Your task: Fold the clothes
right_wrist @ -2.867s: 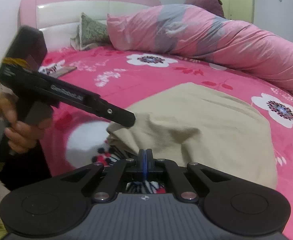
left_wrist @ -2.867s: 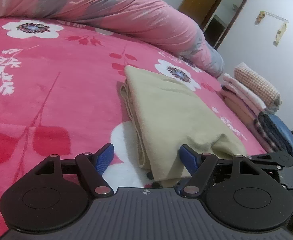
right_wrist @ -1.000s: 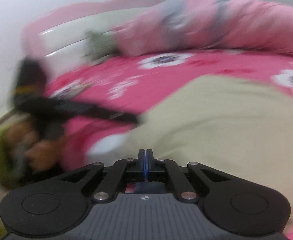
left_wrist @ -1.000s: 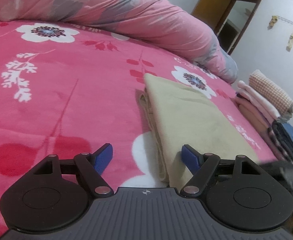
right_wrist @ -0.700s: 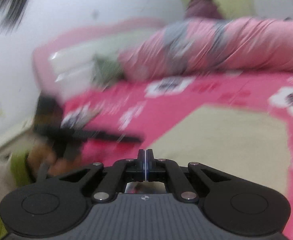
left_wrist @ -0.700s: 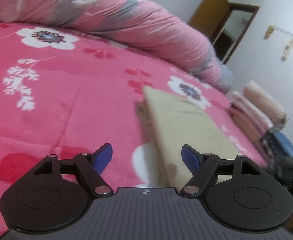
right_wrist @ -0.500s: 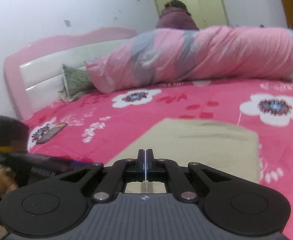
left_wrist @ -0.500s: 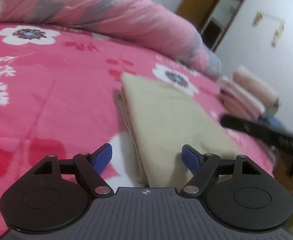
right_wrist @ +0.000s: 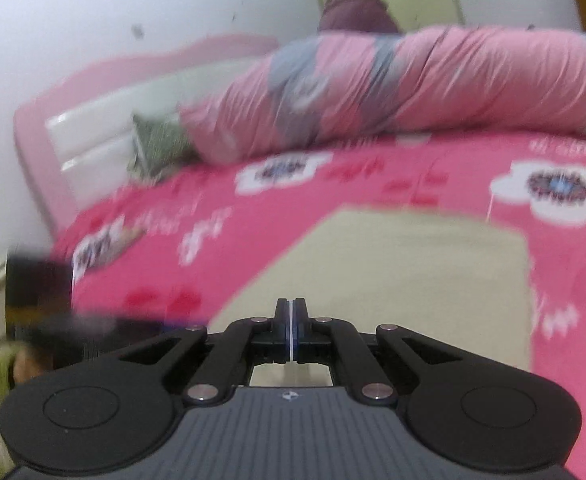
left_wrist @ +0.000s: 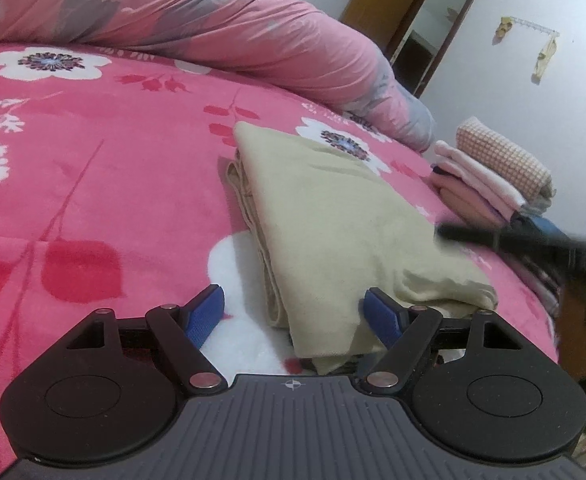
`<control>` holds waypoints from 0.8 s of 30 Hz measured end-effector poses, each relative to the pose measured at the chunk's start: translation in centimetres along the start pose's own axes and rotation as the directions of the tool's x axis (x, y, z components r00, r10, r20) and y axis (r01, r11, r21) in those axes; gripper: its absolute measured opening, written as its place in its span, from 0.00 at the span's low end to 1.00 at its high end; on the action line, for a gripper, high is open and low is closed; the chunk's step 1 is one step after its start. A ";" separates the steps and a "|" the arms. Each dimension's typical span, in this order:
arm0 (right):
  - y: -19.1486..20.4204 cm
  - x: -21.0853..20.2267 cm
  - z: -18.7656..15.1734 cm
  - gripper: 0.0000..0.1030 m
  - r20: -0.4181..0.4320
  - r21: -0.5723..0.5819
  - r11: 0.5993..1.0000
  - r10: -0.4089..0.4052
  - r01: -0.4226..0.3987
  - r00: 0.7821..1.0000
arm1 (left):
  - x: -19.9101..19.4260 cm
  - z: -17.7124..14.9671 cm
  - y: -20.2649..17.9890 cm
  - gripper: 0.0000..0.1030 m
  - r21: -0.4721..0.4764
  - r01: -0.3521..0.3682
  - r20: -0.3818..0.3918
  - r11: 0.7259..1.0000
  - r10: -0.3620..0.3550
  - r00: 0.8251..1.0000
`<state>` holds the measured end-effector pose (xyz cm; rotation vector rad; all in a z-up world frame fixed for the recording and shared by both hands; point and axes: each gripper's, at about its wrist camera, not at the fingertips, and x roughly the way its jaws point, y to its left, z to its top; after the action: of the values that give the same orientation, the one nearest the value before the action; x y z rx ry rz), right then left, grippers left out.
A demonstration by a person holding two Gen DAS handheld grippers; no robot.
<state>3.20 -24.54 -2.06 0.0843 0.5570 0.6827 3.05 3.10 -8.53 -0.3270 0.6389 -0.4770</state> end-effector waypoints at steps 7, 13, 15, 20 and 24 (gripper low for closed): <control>-0.6 5.7 -1.1 0.10 -0.167 -0.025 0.998 -0.059 0.056 0.984 | -0.5 -0.2 0.1 0.75 0.002 0.006 0.020 1.000 -0.006 1.000; -0.3 2.1 -3.1 0.10 -0.123 0.022 0.995 -0.095 0.098 0.988 | -2.2 1.1 0.9 0.75 -0.030 -0.006 0.082 1.000 0.008 0.997; 0.2 1.0 -3.6 0.10 -0.131 -0.002 0.993 -0.113 0.114 0.985 | -2.5 2.2 0.4 0.74 -0.003 -0.001 0.125 1.000 0.001 0.992; 0.9 -0.9 -3.9 0.10 -0.116 -0.030 0.989 -0.149 0.146 0.982 | -1.6 4.2 -2.8 0.64 0.123 0.019 0.218 0.992 -0.046 0.975; -0.3 -3.4 -3.4 0.10 -0.052 0.051 0.984 -0.170 0.173 0.984 | 1.0 3.4 -6.3 0.53 0.277 0.046 0.170 0.960 -0.096 0.981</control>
<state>-0.54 -27.25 -3.41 0.0709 0.6213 0.5028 3.94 -2.27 -3.71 -0.1304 0.3778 -0.5895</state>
